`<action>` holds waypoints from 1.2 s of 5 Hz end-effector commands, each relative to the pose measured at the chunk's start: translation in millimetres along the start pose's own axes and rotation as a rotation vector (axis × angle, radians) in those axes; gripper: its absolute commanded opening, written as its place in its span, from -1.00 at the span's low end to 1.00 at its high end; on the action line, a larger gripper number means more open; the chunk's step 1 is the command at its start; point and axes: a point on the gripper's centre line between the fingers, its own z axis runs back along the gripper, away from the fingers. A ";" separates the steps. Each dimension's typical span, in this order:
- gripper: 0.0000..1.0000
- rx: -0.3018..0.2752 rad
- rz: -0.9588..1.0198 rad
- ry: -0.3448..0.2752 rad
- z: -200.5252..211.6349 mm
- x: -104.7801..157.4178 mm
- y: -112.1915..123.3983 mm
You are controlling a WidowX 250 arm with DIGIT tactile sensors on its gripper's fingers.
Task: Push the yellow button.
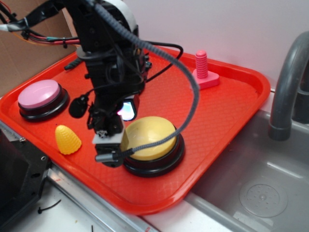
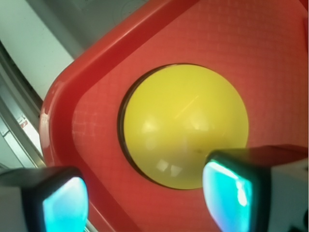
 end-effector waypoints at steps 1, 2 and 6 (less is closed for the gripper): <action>1.00 0.047 0.002 -0.053 -16.0 4.1 4.1; 1.00 0.003 -0.003 -0.029 -28.6 8.3 12.1; 1.00 -0.040 0.130 0.050 32.8 16.9 14.0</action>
